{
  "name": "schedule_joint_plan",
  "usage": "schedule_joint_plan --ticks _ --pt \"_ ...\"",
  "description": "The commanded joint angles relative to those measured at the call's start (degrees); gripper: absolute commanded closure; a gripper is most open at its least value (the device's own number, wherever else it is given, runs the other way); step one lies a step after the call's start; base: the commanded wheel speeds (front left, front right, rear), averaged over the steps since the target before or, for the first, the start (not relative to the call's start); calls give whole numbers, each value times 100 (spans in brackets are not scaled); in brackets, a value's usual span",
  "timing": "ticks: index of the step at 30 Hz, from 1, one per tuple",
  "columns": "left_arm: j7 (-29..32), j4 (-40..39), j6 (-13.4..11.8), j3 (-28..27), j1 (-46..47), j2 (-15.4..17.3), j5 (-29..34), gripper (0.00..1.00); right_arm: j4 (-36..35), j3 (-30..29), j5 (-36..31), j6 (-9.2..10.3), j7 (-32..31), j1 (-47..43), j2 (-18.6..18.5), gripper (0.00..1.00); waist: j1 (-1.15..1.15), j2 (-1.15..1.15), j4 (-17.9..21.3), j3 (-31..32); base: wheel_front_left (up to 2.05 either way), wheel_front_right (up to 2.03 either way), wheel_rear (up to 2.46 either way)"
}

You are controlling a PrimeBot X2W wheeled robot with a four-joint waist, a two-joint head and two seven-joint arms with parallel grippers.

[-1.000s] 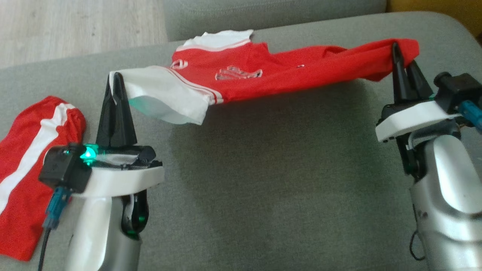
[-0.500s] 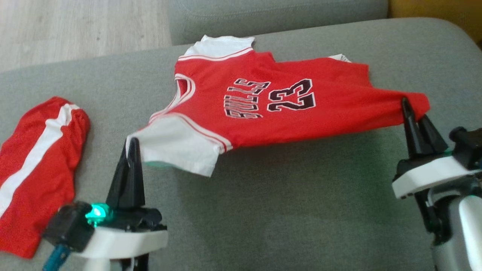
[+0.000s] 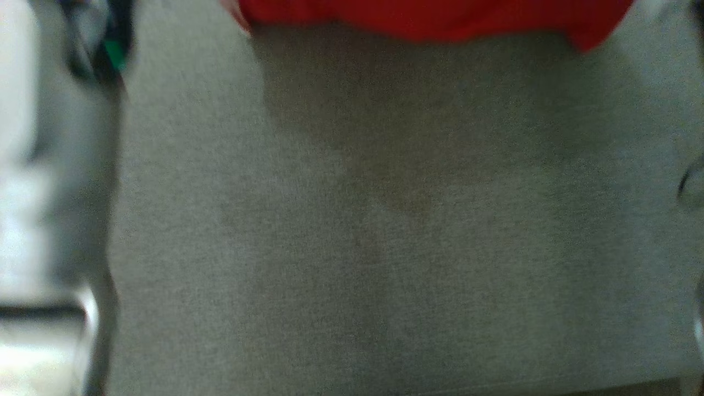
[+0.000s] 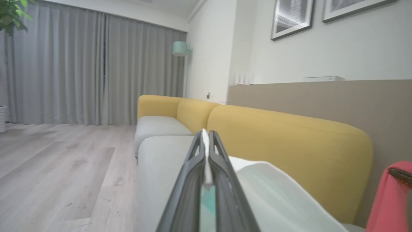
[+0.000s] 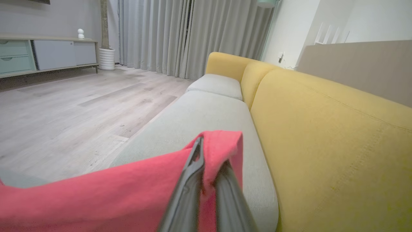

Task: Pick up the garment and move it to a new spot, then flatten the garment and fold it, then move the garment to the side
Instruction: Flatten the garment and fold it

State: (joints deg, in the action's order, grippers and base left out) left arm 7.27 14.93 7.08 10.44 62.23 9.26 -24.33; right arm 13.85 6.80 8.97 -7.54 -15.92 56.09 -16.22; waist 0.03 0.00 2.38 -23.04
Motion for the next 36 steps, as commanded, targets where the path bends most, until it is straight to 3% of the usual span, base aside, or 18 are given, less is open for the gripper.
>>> schedule_joint_plan --ticks 1,7,11,15,20,26,36 --pt "-30 59 10 -232 452 253 34 100 36 55 -35 5 54 398 57 100 -3 0 -45 -738 0 0 0" --pt "-1218 2053 -151 -521 2959 284 259 100 1861 -344 -696 5 1404 2602 597 100 -3 0 -40 -1038 0 0 0" --pt "-2020 2828 -227 -691 3913 254 274 100 2706 -679 -1084 5 2422 3282 846 100 -3 0 -87 -1057 0 0 0" --pt "-2206 3203 -89 -767 4255 140 160 100 3295 -904 -1333 5 2948 3464 964 100 -3 0 -172 -1066 0 0 0" --pt "-2223 3533 23 -535 3939 27 74 100 3947 -898 -1519 5 3055 3234 858 100 -3 0 -348 -1105 0 0 0" --pt "-2225 3497 38 91 2796 -34 -302 100 4682 -623 -1505 5 3081 2510 638 100 -3 0 -532 -876 0 0 0" --pt "-2170 2987 40 1147 610 424 -1358 100 5648 196 -856 5 2994 1346 382 100 -3 0 -697 -91 0 0 0"
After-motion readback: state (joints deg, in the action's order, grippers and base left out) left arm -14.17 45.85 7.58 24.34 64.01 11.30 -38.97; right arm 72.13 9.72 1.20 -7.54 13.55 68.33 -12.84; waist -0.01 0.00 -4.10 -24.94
